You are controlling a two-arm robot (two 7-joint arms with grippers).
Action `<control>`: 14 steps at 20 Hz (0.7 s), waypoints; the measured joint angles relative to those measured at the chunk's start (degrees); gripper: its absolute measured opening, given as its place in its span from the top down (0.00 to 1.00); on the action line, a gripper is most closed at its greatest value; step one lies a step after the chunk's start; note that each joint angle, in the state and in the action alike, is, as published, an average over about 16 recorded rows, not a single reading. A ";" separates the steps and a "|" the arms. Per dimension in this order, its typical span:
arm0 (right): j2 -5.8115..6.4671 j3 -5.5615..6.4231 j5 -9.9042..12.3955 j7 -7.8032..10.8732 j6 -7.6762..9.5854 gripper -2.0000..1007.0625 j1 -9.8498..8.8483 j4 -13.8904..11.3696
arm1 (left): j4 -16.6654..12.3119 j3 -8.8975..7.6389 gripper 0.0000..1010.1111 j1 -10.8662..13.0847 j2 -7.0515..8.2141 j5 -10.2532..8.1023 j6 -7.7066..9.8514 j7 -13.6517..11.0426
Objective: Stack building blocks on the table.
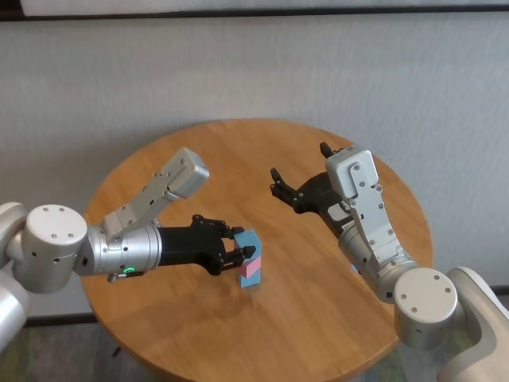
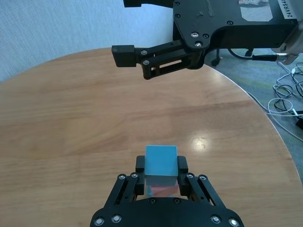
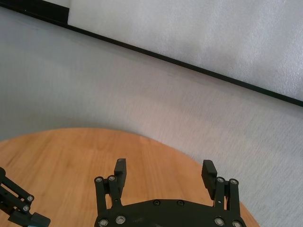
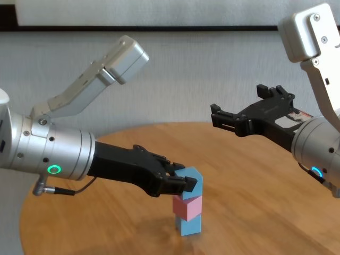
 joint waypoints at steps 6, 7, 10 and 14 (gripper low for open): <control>0.00 0.00 0.00 0.00 0.00 0.00 0.00 0.00 | -0.01 0.00 0.44 -0.01 0.01 0.03 0.03 0.00; 0.00 0.00 0.00 0.00 0.00 0.00 0.00 0.00 | -0.03 0.00 0.41 -0.01 0.01 0.04 0.01 0.02; 0.00 0.00 0.00 0.00 0.00 0.00 0.00 0.00 | -0.40 -0.11 0.31 0.10 0.13 0.13 -0.18 0.36; 0.00 0.00 0.00 0.00 0.00 0.00 0.00 0.00 | -1.89 -0.48 0.18 0.61 0.52 0.47 -0.39 1.48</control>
